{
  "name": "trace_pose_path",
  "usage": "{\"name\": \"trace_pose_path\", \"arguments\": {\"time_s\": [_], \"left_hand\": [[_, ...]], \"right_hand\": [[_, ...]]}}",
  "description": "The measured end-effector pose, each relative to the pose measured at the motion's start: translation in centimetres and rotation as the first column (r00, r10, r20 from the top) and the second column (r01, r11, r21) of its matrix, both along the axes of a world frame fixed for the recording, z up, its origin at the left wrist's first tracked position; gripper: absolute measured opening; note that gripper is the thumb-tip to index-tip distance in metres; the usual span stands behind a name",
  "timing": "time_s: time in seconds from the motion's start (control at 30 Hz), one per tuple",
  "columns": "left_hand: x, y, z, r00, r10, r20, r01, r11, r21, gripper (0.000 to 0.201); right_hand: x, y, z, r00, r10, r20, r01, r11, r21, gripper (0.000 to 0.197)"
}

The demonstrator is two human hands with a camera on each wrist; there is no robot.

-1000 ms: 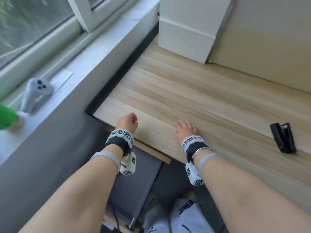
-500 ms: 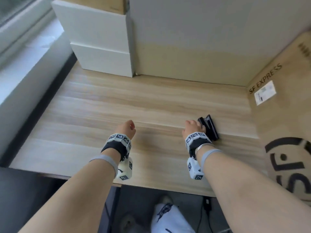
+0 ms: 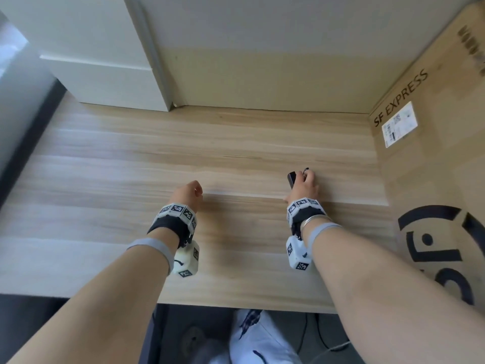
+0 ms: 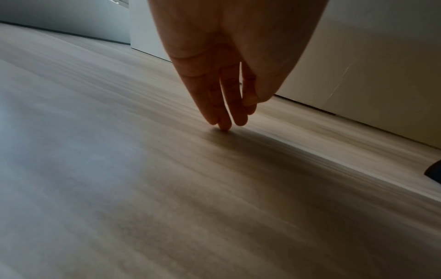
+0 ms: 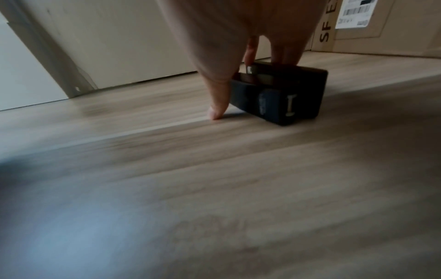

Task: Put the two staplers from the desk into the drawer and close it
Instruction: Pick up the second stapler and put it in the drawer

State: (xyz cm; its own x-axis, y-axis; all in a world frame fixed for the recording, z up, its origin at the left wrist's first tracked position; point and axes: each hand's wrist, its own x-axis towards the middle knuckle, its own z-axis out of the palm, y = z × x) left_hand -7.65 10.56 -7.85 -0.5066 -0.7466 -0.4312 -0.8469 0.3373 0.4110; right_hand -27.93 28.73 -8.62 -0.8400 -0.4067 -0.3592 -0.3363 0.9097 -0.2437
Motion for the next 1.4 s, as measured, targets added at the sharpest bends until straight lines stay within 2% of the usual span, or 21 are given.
{"name": "trace_pose_path", "arguments": {"time_s": [0.1,0.23,0.43,0.57,0.7,1.0,1.2,1.4], "left_hand": [[-0.2,0.1,-0.1,1.0,0.015,0.007,-0.015,1.0,-0.007,0.023],[-0.4,0.1,0.1,1.0,0.018,0.008,-0.018,0.999,-0.03,0.023],[-0.7,0.6,0.8,1.0,0.006,-0.014,-0.007,0.998,-0.057,0.024],[-0.1,0.6,1.3,0.999,0.016,-0.028,-0.018,0.997,-0.073,0.025],[1.2,0.3,1.6,0.999,0.015,-0.041,-0.018,0.997,-0.071,0.025],[8.3,-0.6,2.3,0.996,0.065,-0.067,-0.071,0.993,-0.089,0.023],[16.2,-1.1,2.2,0.986,0.135,-0.095,-0.143,0.987,-0.08,0.023],[24.9,-0.8,1.9,0.976,0.206,-0.063,-0.211,0.973,-0.095,0.025]], "right_hand": [[-0.9,0.5,0.5,0.997,-0.058,0.053,0.063,0.994,-0.095,0.067],[-1.6,0.4,1.1,0.986,-0.056,0.155,0.062,0.998,-0.032,0.07],[-0.5,-0.2,1.6,0.988,-0.015,0.153,0.01,0.999,0.032,0.078],[0.3,-0.5,2.2,0.986,0.064,0.156,-0.075,0.995,0.066,0.062],[2.2,-1.4,3.1,0.983,0.099,0.158,-0.106,0.994,0.033,0.05],[12.4,-5.2,5.1,0.944,0.258,0.205,-0.238,0.964,-0.117,0.055],[21.6,-7.4,5.5,0.91,0.328,0.254,-0.275,0.935,-0.224,0.041],[30.5,-8.5,5.8,0.852,0.439,0.285,-0.359,0.886,-0.294,0.044]]}}
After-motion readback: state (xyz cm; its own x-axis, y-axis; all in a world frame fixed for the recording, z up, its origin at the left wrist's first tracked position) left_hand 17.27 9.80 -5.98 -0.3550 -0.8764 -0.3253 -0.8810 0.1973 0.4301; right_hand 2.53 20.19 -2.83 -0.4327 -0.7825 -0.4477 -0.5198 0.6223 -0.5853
